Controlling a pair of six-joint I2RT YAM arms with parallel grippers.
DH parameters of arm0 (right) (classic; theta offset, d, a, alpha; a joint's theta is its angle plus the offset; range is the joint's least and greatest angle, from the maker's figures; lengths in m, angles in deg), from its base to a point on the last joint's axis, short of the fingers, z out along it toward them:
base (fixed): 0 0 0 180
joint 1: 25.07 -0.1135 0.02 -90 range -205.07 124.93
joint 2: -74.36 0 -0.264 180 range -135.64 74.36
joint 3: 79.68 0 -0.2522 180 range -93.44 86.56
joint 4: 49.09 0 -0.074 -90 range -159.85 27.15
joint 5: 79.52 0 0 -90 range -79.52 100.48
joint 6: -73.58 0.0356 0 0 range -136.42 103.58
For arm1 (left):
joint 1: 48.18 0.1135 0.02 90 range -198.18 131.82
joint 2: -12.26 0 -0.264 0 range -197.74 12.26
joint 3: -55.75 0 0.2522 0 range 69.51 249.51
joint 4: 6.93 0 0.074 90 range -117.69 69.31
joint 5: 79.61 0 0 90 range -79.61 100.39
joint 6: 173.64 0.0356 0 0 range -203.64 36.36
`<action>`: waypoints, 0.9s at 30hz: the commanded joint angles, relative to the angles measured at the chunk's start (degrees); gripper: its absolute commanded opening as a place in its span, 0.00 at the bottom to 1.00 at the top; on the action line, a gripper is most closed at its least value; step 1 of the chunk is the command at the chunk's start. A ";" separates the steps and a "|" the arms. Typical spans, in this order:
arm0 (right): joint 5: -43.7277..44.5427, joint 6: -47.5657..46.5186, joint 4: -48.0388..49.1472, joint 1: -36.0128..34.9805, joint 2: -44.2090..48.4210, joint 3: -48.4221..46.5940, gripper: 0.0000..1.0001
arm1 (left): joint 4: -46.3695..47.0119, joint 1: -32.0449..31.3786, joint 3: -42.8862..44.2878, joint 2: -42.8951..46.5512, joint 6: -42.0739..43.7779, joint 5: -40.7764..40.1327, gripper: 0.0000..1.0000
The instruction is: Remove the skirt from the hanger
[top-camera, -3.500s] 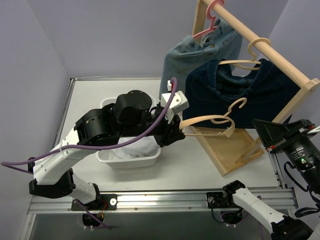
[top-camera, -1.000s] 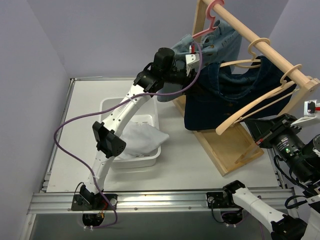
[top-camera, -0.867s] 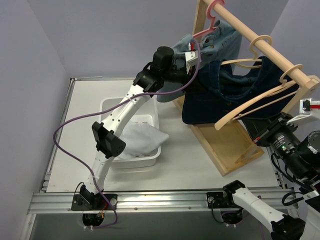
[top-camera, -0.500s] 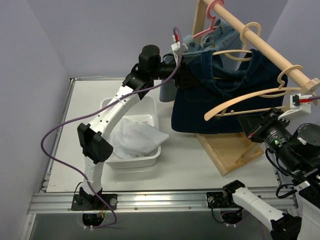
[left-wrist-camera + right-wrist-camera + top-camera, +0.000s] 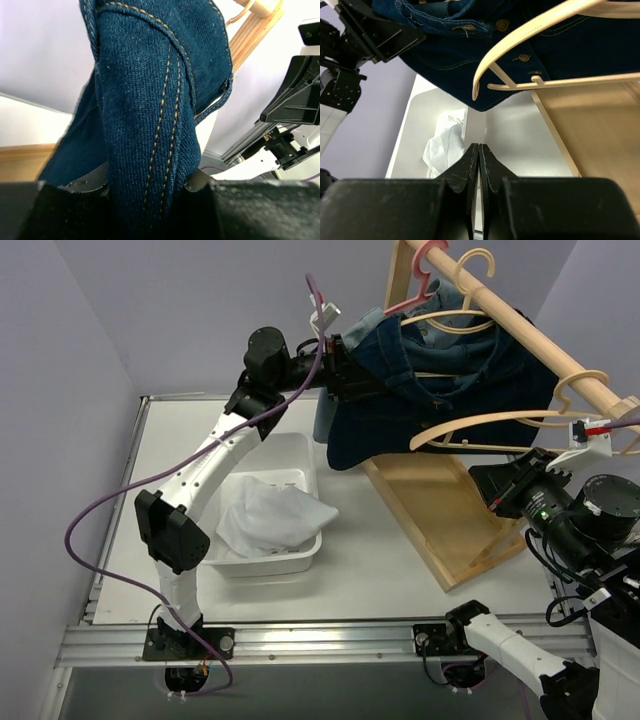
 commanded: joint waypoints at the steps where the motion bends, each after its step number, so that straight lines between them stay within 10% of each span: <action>1: -0.79 -1.71 3.83 -0.36 -3.14 -1.45 0.00 | 10.35 2.55 -2.70 11.68 1.41 -2.11 0.02; 10: -8.61 -2.59 9.71 -0.36 -6.48 -1.72 0.07 | -4.38 3.78 -15.12 25.75 11.60 -2.19 0.02; 15: -14.84 -0.75 15.07 -0.36 -11.65 -4.09 0.39 | -23.12 3.26 -17.67 30.59 22.31 -8.07 0.02; 27: -22.42 4.79 29.49 -1.24 -19.84 -4.01 0.38 | -46.17 2.20 -22.07 37.18 33.41 -18.72 0.02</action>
